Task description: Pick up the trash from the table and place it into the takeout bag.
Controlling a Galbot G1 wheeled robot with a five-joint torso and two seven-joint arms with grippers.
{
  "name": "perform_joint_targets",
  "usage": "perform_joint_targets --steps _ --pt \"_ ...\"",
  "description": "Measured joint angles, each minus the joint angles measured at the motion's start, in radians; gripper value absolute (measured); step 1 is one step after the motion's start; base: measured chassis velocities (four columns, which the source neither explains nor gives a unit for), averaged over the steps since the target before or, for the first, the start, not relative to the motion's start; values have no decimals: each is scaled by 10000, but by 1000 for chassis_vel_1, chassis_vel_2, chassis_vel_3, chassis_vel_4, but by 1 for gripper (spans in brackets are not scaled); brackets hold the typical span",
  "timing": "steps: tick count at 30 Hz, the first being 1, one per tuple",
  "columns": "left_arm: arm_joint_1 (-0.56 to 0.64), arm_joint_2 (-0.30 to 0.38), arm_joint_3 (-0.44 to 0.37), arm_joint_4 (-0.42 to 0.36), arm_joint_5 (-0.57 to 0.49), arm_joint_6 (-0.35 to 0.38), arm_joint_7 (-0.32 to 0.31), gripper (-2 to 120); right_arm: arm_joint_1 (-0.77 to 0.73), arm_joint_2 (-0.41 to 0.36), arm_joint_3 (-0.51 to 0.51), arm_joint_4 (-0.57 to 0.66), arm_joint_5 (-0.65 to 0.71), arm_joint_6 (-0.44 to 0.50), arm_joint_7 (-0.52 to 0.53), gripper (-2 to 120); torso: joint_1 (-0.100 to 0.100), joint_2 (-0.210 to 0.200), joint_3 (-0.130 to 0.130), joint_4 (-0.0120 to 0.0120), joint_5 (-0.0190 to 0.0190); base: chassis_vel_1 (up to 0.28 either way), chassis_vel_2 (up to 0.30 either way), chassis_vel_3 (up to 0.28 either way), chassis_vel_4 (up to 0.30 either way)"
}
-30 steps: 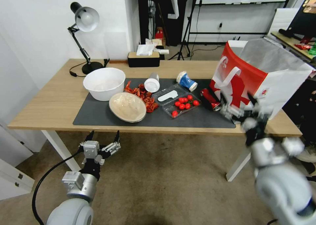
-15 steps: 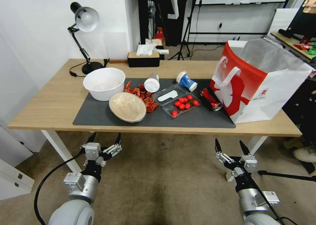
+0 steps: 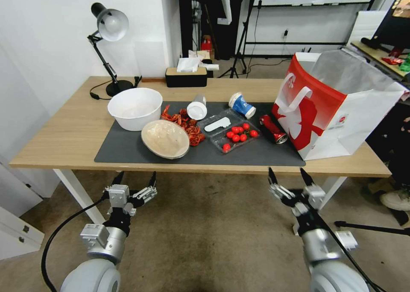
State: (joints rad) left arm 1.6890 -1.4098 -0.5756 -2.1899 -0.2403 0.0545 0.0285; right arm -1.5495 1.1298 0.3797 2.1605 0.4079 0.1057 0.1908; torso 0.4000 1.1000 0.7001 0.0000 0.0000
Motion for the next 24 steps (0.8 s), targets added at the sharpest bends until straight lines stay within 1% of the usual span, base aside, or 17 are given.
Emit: perform_joint_targets --steps 1,4,6,8,9,11,12,13,15,16,19,20,22,23,24 --pt "0 0 0 0 0 0 0 100 0 0 0 0 0 0 0 100 0 0 0 0 0 0 0 0 0" --pt "-1 3 32 0 0 -24 12 100 1432 -93 -916 -222 23 -671 494 100 3 0 0 3 1 0 0 0 0" --pt "-11 17 33 1 0 -24 13 100 1714 -83 -1083 -267 40 -847 637 100 3 -1 1 3 -2 0 0 0 0" --pt "-31 48 41 0 3 -24 16 100 2400 -43 -1458 -351 176 -1407 1175 100 3 0 0 -1 -1 0 0 0 0" --pt "-31 48 41 0 3 -24 16 100 2400 -43 -1458 -351 176 -1407 1175 100 3 0 0 -1 -1 0 0 0 0" --pt "-35 50 39 0 13 -19 18 100 2998 -36 -1689 -435 270 -2140 1931 100 3 0 0 2 -2 0 0 0 0" --pt "-35 50 39 0 13 -19 18 100 2998 -36 -1689 -435 270 -2140 1931 100 3 0 0 2 -2 0 0 0 0" --pt "-34 45 36 -6 16 -13 18 100 3352 -41 -1811 -512 401 -2585 2381 100 3 -1 0 0 1 0 0 0 0" --pt "-28 26 35 -20 27 -5 17 100 3873 -63 -1948 -680 675 -3089 2929 100 3 -1 0 0 0 0 0 0 0" --pt "-28 26 35 -20 27 -5 17 100 3873 -63 -1948 -680 675 -3089 2929 100 3 -1 0 0 0 0 0 0 0" --pt "-10 14 36 -36 60 5 -5 100 4789 -76 -2108 -1068 1300 -3735 3558 100 3 -1 -1 0 0 0 0 0 0" --pt "-10 14 36 -36 60 5 -5 100 4789 -76 -2108 -1068 1300 -3735 3558 100 3 -1 -1 0 0 0 0 0 0" --pt "-15 -5 31 -79 70 21 -65 100 5459 -84 -2114 -1473 1852 -4430 3988 100 1 -1 -1 1 1 0 0 0 0" --pt "-15 -5 31 -79 70 21 -65 100 5459 -84 -2114 -1473 1852 -4430 3988 100 1 -1 -1 1 1 0 0 0 0" --pt "-15 -7 23 -93 69 28 -73 100 5681 -109 -2096 -1662 2067 -4663 4104 100 1 -1 0 0 0 0 0 0 0"
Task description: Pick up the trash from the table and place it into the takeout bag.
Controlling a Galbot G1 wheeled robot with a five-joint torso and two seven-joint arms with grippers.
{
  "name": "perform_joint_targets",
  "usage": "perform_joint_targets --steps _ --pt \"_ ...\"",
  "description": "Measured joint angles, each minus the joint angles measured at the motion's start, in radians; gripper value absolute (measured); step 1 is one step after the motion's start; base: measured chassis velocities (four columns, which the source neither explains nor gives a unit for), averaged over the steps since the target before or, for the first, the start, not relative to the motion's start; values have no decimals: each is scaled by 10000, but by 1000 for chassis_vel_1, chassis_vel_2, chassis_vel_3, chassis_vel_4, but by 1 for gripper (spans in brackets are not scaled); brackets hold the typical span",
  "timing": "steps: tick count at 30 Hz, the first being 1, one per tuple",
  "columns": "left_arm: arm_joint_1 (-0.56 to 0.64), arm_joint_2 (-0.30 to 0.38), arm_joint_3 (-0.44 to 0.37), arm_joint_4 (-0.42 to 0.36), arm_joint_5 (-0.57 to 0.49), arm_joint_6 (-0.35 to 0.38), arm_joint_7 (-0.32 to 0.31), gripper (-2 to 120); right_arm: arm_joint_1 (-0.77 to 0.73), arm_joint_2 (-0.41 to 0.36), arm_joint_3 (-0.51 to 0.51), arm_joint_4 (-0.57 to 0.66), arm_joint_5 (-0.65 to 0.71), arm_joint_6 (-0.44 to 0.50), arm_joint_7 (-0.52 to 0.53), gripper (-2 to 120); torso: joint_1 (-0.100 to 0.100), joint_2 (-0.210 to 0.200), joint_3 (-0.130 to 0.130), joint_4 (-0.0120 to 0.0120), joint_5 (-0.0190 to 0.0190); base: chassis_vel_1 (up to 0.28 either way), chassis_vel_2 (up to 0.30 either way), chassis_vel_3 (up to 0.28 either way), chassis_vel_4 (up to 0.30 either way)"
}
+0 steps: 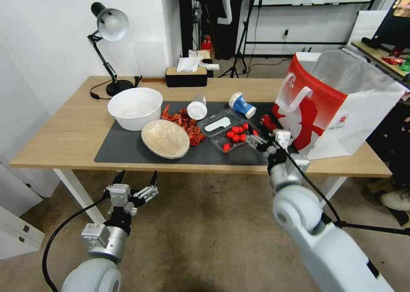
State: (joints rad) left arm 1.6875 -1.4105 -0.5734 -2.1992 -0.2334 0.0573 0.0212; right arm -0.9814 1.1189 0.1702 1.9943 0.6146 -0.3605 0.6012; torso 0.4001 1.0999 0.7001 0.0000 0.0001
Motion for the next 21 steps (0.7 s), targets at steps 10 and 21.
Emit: perform_joint_targets --steps 10,21 --pt "-21 5 -33 39 -15 13 -20 100 1527 -235 -46 -1554 1202 -1138 389 100 0 0 0 0 0 0 0 0 0" --pt "-45 17 -55 106 -24 18 -44 100 2858 -259 -727 -2691 2085 -2053 1045 100 -1 0 -1 0 -1 0 0 0 0"
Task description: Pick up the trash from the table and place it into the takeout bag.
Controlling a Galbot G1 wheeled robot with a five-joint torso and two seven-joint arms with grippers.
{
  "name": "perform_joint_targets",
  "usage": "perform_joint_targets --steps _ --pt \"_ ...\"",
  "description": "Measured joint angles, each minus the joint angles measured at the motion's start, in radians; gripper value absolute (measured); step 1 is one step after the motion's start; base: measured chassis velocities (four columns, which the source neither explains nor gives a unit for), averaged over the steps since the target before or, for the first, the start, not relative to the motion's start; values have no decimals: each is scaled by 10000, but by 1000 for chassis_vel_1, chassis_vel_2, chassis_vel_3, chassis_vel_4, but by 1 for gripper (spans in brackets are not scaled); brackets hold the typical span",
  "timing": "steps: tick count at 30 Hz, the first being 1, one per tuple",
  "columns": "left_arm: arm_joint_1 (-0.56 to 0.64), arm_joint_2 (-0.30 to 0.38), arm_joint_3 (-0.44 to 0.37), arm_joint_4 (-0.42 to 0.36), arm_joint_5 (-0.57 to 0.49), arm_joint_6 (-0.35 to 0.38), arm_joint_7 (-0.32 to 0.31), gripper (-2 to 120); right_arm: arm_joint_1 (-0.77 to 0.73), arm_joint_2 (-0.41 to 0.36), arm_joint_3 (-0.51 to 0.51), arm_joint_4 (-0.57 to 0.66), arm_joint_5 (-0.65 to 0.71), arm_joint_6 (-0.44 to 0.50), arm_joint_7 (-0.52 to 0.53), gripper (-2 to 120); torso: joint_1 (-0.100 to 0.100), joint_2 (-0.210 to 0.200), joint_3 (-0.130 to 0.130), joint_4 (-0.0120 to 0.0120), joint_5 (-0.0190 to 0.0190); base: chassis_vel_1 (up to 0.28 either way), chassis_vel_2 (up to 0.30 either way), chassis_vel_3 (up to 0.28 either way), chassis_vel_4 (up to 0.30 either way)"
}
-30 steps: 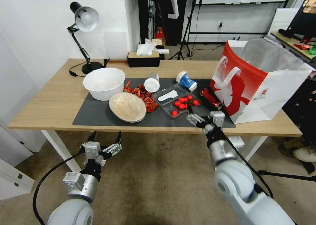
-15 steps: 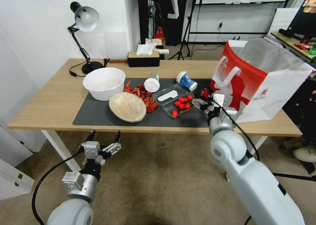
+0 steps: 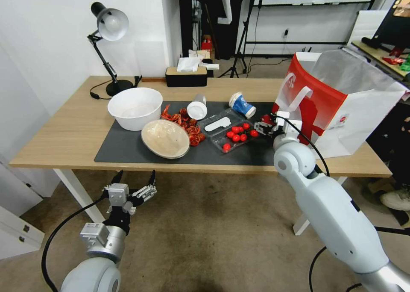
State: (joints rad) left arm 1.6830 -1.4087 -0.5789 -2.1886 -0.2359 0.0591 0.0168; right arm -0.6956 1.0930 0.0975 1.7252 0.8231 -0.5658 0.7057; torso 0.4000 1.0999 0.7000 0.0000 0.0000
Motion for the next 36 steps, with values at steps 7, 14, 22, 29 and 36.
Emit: perform_joint_targets --steps 7,14,22,29,36 --pt "-24 10 -3 54 -4 2 -11 100 371 45 -151 -280 257 -209 238 100 0 0 0 0 1 0 0 0 0" --pt "-57 7 46 93 -3 8 -17 100 567 44 -216 -439 354 -528 314 100 -1 0 0 0 0 0 0 0 0" --pt "-49 4 49 97 9 15 -25 100 926 8 -320 -759 695 -826 673 100 0 0 -1 0 0 0 0 0 0" --pt "-43 6 46 89 17 15 -32 100 1186 -17 -450 -1037 1063 -981 966 100 0 0 0 0 0 0 0 0 0" --pt "-48 -3 67 93 26 16 -36 100 1394 -22 -547 -1268 1425 -1134 1169 100 0 2 0 1 0 0 0 0 0"
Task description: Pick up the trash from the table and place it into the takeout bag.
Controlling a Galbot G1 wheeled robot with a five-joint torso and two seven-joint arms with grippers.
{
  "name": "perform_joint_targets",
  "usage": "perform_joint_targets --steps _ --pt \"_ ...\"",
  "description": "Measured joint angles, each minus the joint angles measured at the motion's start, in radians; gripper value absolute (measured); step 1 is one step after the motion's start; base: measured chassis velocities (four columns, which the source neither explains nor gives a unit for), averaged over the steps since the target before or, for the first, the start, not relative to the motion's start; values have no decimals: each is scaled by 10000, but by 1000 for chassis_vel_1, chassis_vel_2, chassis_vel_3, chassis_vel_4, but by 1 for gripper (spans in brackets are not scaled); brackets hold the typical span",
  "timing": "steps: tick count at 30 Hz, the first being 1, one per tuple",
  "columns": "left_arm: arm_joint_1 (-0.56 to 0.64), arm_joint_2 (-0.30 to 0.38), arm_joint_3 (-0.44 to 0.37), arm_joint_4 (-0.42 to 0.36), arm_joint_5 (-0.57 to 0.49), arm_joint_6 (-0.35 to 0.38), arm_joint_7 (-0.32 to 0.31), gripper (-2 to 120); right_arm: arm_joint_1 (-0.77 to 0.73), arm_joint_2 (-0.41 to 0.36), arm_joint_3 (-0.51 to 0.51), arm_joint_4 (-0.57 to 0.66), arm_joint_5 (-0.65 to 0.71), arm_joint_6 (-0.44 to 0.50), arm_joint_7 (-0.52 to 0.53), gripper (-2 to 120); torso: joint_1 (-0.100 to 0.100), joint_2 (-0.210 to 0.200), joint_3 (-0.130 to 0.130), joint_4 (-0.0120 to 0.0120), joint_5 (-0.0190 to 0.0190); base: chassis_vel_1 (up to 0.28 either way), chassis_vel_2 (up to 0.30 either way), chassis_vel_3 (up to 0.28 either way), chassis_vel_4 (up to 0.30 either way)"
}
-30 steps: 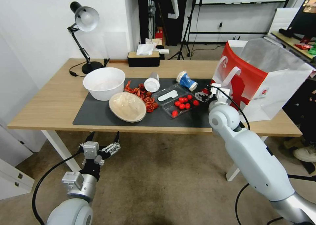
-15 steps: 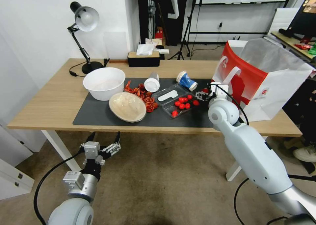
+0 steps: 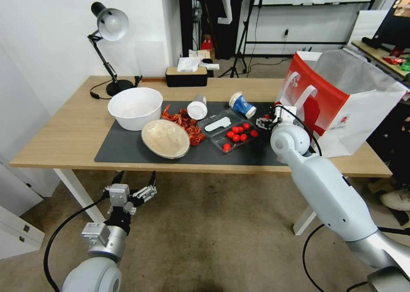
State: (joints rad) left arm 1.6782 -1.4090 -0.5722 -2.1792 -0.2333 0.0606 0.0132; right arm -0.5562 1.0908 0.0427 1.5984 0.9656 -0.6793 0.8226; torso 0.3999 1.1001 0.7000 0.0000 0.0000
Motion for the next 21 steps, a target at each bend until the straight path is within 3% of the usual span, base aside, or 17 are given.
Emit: perform_joint_targets --steps 21 --pt "10 5 3 -53 11 -6 -20 100 5 -26 -281 -198 170 -118 63 100 1 0 0 -1 0 0 0 0 0"
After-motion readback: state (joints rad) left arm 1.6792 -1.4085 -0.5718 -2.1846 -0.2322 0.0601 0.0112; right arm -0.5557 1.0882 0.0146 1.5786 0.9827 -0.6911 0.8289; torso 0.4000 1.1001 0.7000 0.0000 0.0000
